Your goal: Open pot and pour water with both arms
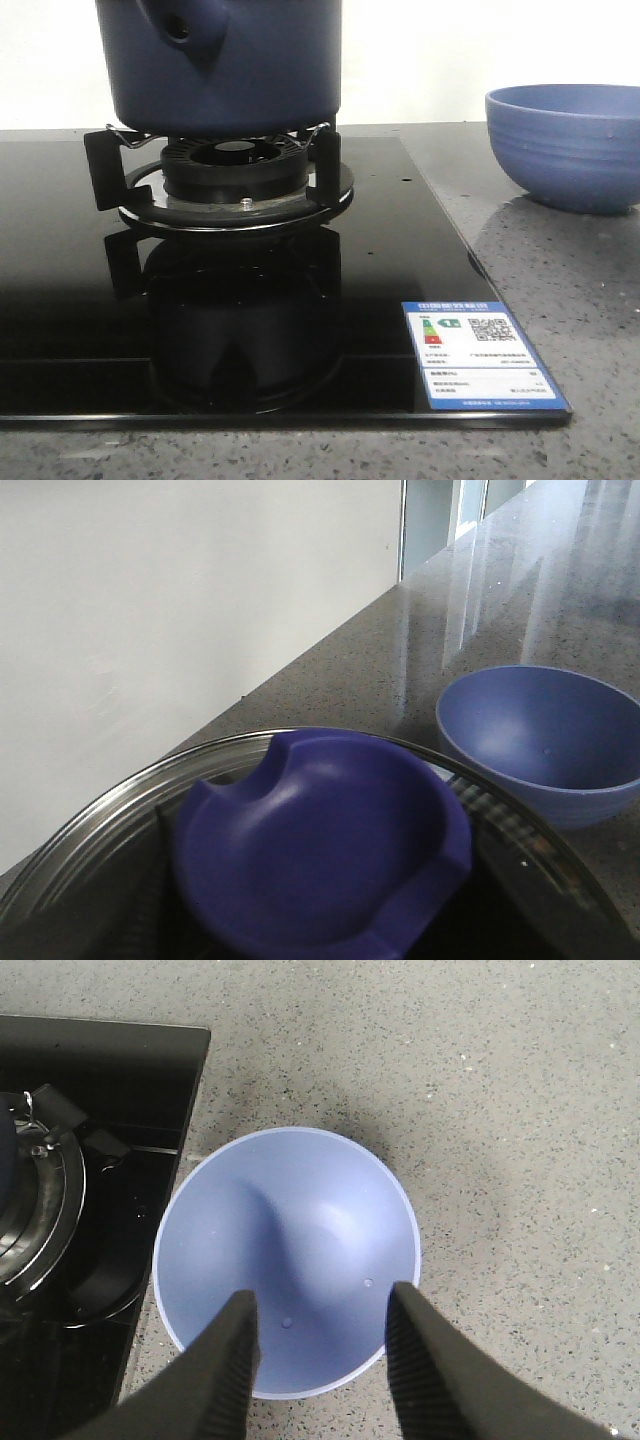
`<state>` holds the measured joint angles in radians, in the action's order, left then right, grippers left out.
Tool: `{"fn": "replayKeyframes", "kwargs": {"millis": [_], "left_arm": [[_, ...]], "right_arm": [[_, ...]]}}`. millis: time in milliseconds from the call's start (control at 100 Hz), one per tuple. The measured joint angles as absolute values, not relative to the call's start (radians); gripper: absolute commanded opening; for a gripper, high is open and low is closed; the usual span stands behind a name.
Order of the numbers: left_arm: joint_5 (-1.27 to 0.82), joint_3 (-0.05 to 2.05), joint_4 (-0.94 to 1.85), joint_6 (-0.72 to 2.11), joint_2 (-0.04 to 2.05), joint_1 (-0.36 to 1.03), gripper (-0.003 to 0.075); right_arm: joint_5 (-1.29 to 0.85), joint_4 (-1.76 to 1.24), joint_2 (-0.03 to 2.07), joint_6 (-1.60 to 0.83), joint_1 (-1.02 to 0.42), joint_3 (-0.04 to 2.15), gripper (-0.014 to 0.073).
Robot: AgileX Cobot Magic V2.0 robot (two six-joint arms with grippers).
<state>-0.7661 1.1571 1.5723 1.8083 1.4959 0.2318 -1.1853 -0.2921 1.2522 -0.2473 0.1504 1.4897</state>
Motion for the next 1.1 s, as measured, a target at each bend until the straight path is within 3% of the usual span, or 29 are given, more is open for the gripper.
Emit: {"fn": "replayKeyframes", "kwargs": {"millis": [500, 860, 1100], "left_arm": [[-0.768, 1.157, 1.568, 1.808, 1.496, 0.232, 0.0361], [-0.768, 1.159, 1.564, 1.800, 1.496, 0.232, 0.0532], [-0.777, 1.229, 1.607, 1.794, 1.487, 0.232, 0.0552]], "right_arm": [[-1.185, -0.292, 1.252, -0.247, 0.150, 1.490, 0.0274], [-1.185, -0.292, 1.252, -0.247, 0.150, 1.490, 0.0274], [-1.185, -0.292, 1.252, -0.247, 0.150, 1.490, 0.0274]]}}
